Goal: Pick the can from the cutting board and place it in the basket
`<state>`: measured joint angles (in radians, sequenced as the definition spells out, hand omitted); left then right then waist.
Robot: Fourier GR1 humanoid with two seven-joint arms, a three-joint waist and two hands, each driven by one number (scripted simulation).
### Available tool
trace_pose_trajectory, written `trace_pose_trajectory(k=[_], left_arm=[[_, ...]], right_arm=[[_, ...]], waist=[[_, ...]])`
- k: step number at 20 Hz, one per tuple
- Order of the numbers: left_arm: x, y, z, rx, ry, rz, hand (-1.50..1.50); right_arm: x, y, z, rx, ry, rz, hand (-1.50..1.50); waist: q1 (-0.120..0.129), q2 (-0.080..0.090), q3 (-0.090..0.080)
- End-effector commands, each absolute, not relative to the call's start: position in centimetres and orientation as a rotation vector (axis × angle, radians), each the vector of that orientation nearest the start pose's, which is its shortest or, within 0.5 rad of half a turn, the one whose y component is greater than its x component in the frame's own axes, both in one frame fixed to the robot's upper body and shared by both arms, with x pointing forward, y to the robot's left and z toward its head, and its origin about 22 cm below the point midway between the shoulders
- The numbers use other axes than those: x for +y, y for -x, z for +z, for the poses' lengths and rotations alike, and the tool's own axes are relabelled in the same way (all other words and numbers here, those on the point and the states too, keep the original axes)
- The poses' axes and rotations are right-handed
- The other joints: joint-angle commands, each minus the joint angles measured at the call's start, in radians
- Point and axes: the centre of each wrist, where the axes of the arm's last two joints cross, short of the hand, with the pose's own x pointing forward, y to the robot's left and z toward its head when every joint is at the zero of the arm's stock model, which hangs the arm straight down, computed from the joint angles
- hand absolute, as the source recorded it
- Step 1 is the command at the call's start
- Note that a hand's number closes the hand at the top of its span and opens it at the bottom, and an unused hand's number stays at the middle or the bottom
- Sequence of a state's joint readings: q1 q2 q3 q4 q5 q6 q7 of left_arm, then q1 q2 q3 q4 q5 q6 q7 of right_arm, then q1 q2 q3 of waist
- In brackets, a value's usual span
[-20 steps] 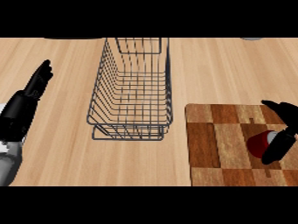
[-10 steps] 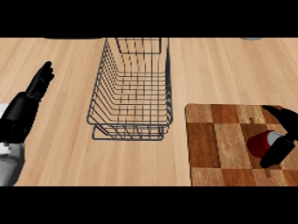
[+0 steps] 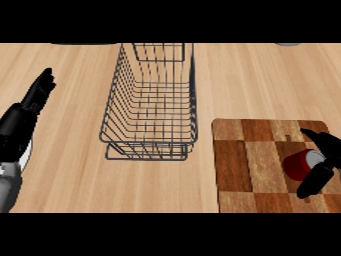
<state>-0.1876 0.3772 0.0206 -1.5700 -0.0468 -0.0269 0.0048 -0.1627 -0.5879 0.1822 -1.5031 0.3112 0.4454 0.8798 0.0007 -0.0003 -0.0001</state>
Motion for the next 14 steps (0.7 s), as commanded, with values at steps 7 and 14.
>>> trace_pose_trajectory(k=[7, 14], left_arm=[[29.4, -29.2, 8.5, -1.738, -0.284, -0.371, 0.00], [29.5, -29.0, 7.7, -1.722, -0.280, -0.367, 0.00]], right_arm=[[-33.7, -28.5, 5.3, -0.466, 0.637, 0.819, 1.50], [-31.5, -28.3, 2.8, -0.502, 0.692, 0.926, 1.50]], waist=[[0.001, 0.000, 0.000], [0.003, 0.001, 0.000]])
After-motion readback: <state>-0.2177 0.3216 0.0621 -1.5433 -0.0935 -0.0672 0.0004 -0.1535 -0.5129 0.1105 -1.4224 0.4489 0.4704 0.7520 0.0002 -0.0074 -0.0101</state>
